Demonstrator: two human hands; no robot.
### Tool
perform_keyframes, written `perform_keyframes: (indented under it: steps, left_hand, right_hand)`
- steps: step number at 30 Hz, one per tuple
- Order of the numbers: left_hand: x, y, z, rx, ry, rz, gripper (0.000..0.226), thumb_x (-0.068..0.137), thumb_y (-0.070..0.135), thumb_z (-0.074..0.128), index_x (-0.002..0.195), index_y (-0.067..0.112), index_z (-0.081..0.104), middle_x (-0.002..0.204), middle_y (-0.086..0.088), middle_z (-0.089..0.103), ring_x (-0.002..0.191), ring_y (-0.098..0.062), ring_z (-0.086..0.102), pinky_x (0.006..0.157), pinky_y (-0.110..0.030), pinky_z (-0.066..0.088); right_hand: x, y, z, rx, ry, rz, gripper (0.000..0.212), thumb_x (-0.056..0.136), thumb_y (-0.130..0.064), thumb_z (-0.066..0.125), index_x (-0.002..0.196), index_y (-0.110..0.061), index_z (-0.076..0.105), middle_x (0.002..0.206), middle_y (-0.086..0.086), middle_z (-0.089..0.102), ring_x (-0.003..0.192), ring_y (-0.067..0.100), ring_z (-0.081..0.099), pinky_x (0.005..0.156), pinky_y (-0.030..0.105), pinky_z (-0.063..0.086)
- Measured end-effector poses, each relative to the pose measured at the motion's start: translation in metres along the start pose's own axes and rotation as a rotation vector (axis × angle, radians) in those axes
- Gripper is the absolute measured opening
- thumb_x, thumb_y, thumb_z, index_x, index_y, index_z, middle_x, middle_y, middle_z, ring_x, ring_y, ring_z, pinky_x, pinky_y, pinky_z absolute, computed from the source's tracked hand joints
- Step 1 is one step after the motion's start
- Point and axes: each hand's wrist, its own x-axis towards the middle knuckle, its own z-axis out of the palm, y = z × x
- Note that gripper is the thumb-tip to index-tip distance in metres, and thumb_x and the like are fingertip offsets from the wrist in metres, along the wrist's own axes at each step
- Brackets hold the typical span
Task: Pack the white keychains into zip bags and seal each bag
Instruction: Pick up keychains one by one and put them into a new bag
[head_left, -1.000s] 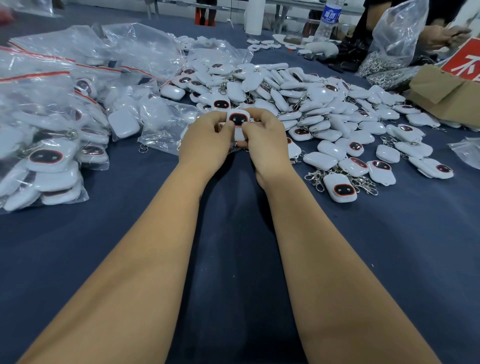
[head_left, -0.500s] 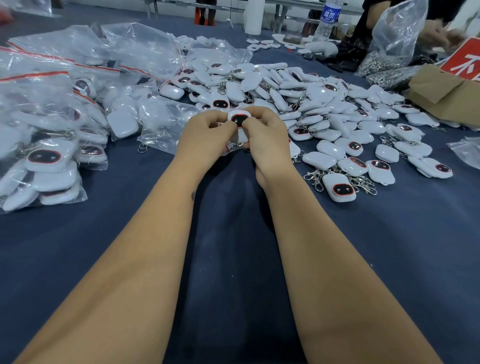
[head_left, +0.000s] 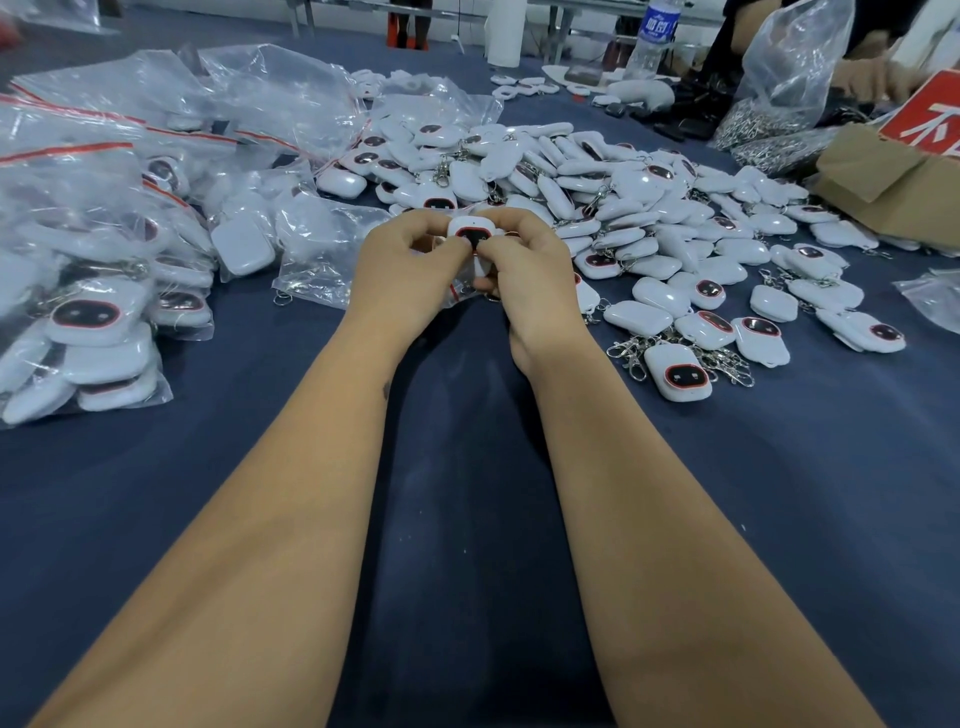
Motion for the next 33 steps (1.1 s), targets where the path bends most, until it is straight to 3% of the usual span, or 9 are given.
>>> perform_keyframes:
  steps: [7, 11, 13, 16, 20, 25, 28, 30, 33]
  left_hand:
    - [0.0010, -0.0012, -0.0009, 0.088, 0.012, 0.048, 0.015, 0.089, 0.018, 0.062, 0.082, 0.029, 0.069, 0.077, 0.019, 0.061, 0.063, 0.013, 0.053, 0.059, -0.002, 0.038]
    - [0.0015, -0.0013, 0.0003, 0.115, 0.013, 0.029, 0.010, 0.089, 0.020, 0.061, 0.090, 0.021, 0.072, 0.079, 0.010, 0.064, 0.066, -0.005, 0.056, 0.067, -0.022, 0.049]
    - [0.0008, 0.0002, 0.0004, 0.063, 0.005, 0.005, 0.012, 0.089, 0.021, 0.061, 0.092, 0.024, 0.072, 0.076, 0.010, 0.065, 0.062, -0.006, 0.057, 0.064, -0.023, 0.050]
    - [-0.0002, 0.0028, 0.0002, -0.026, 0.039, -0.018, 0.022, 0.088, 0.015, 0.057, 0.102, 0.027, 0.068, 0.079, 0.008, 0.066, 0.063, -0.005, 0.058, 0.064, -0.021, 0.048]
    - [-0.0007, 0.0019, -0.0018, 0.110, 0.151, 0.006, 0.042, 0.084, 0.013, 0.058, 0.123, 0.027, 0.051, 0.081, 0.004, 0.061, 0.067, -0.009, 0.055, 0.061, -0.021, 0.044]
    - [-0.0031, 0.0043, -0.0045, 0.189, 0.146, -0.010, 0.011, 0.088, 0.027, 0.059, 0.091, 0.027, 0.070, 0.082, 0.007, 0.070, 0.078, -0.013, 0.065, 0.076, -0.032, 0.052]
    - [-0.0019, 0.0061, -0.0054, 0.093, 0.186, 0.004, 0.013, 0.089, 0.021, 0.058, 0.091, 0.022, 0.071, 0.080, 0.006, 0.069, 0.071, -0.012, 0.060, 0.071, -0.029, 0.050]
    - [-0.0009, 0.0065, -0.0057, 0.076, 0.218, 0.026, 0.014, 0.089, 0.019, 0.058, 0.092, 0.020, 0.072, 0.082, 0.007, 0.068, 0.071, -0.007, 0.057, 0.072, -0.024, 0.047]
    - [-0.0003, 0.0072, -0.0064, 0.054, 0.264, 0.058, 0.012, 0.090, 0.021, 0.059, 0.090, 0.024, 0.071, 0.088, 0.008, 0.068, 0.077, -0.003, 0.057, 0.073, -0.015, 0.044]
  right_hand:
    - [0.0015, 0.0027, 0.0032, -0.088, 0.002, 0.009, 0.023, 0.086, 0.006, 0.050, 0.093, -0.012, 0.062, 0.068, -0.001, 0.061, 0.060, 0.012, 0.055, 0.060, 0.024, 0.047]
    - [0.0012, 0.0028, 0.0038, -0.110, 0.007, 0.007, 0.023, 0.086, 0.006, 0.051, 0.092, -0.013, 0.062, 0.069, 0.001, 0.062, 0.067, 0.018, 0.057, 0.071, 0.039, 0.053]
    - [0.0009, 0.0028, 0.0044, -0.097, 0.022, 0.008, 0.022, 0.086, 0.005, 0.052, 0.091, -0.013, 0.063, 0.072, 0.002, 0.064, 0.070, 0.019, 0.061, 0.079, 0.046, 0.056]
    - [0.0001, 0.0031, 0.0046, -0.100, 0.071, -0.003, 0.013, 0.088, -0.004, 0.060, 0.090, -0.017, 0.061, 0.080, 0.001, 0.063, 0.074, 0.016, 0.062, 0.081, 0.042, 0.057]
    - [0.0025, 0.0035, 0.0018, -0.028, 0.142, 0.007, 0.015, 0.087, -0.002, 0.061, 0.094, -0.014, 0.055, 0.087, 0.005, 0.058, 0.077, 0.016, 0.058, 0.073, 0.029, 0.057]
    - [0.0020, 0.0004, 0.0034, 0.083, 0.109, -0.005, 0.017, 0.088, -0.005, 0.067, 0.101, -0.006, 0.055, 0.086, 0.009, 0.063, 0.073, 0.015, 0.062, 0.075, 0.026, 0.058]
    - [0.0015, 0.0028, 0.0033, -0.134, 0.120, -0.110, 0.014, 0.086, -0.013, 0.072, 0.096, -0.013, 0.063, 0.088, 0.000, 0.068, 0.078, 0.008, 0.061, 0.074, 0.019, 0.050]
    - [0.0021, 0.0061, 0.0025, -0.408, 0.129, -0.211, 0.007, 0.085, -0.017, 0.071, 0.092, -0.020, 0.071, 0.097, -0.005, 0.068, 0.095, 0.001, 0.060, 0.086, 0.016, 0.047]
    - [0.0021, 0.0077, 0.0027, -0.592, 0.072, -0.222, 0.015, 0.089, -0.020, 0.064, 0.094, -0.024, 0.078, 0.108, 0.002, 0.069, 0.115, 0.020, 0.057, 0.099, 0.035, 0.046]
